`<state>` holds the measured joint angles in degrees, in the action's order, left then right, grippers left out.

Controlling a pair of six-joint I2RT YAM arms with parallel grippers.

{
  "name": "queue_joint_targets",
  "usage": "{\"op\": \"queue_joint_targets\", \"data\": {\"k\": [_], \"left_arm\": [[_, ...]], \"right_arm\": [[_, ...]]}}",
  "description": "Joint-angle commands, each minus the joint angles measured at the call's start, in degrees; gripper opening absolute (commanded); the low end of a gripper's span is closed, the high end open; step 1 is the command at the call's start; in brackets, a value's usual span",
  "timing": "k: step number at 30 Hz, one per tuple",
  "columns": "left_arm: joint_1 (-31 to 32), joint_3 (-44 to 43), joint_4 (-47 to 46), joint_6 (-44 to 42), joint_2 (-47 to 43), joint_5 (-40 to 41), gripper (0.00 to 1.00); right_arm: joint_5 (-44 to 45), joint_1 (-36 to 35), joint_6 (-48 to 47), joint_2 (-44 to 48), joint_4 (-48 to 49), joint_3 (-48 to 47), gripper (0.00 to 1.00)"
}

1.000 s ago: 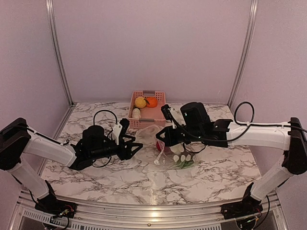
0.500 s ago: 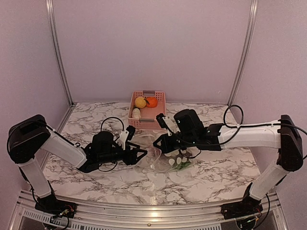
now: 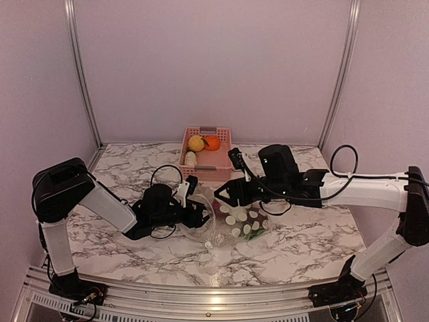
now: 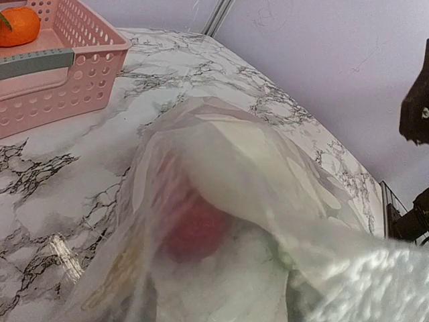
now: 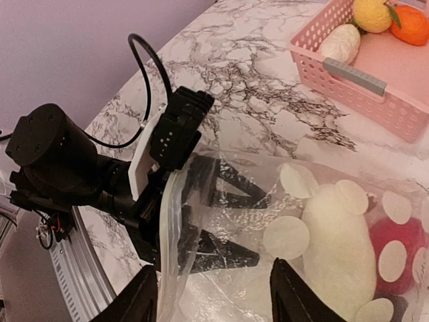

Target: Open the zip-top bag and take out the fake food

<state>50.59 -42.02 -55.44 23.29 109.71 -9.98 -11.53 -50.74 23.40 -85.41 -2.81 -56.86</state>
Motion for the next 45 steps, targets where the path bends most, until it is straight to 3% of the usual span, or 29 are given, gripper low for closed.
{"op": "queue_joint_targets", "data": {"k": [1, 6, 11, 16, 25, 27, 34, 45], "left_arm": [[-0.5, -0.1, -3.3, 3.0, 1.6, 0.6, 0.68], [-1.3, 0.6, -4.2, 5.5, 2.3, 0.8, 0.71], [-2.3, 0.9, -6.8, 8.8, 3.9, -0.9, 0.73], [-2.5, 0.7, -8.4, 10.3, 5.4, -2.2, 0.73], [-2.7, -0.2, -9.3, 11.2, 7.3, -2.9, 0.76], [-2.7, -0.7, -9.6, 11.7, 7.7, -3.2, 0.77], [-3.0, -1.3, -13.2, 14.3, 9.3, -5.6, 0.8], [-3.1, -1.6, -23.1, 19.1, 11.8, -12.3, 0.92]], "right_arm": [[0.3, 6.8, -0.9, 6.7, -1.9, 3.1, 0.64], [-0.1, 15.5, -3.0, 5.5, -6.5, 4.4, 0.66], [-0.9, 19.9, -5.0, 2.5, -6.3, 5.1, 0.65], [-3.4, 22.3, -6.4, -2.9, -6.4, 4.4, 0.61], [-13.0, 22.3, -6.9, -9.8, -3.6, 4.3, 0.64], [-14.5, 22.3, -6.8, -10.4, -3.0, 4.5, 0.57], [-18.9, 22.3, -5.2, -8.2, 0.5, 6.7, 0.03], [-21.7, 20.4, -2.3, -1.7, 6.4, 11.0, 0.0]]}}
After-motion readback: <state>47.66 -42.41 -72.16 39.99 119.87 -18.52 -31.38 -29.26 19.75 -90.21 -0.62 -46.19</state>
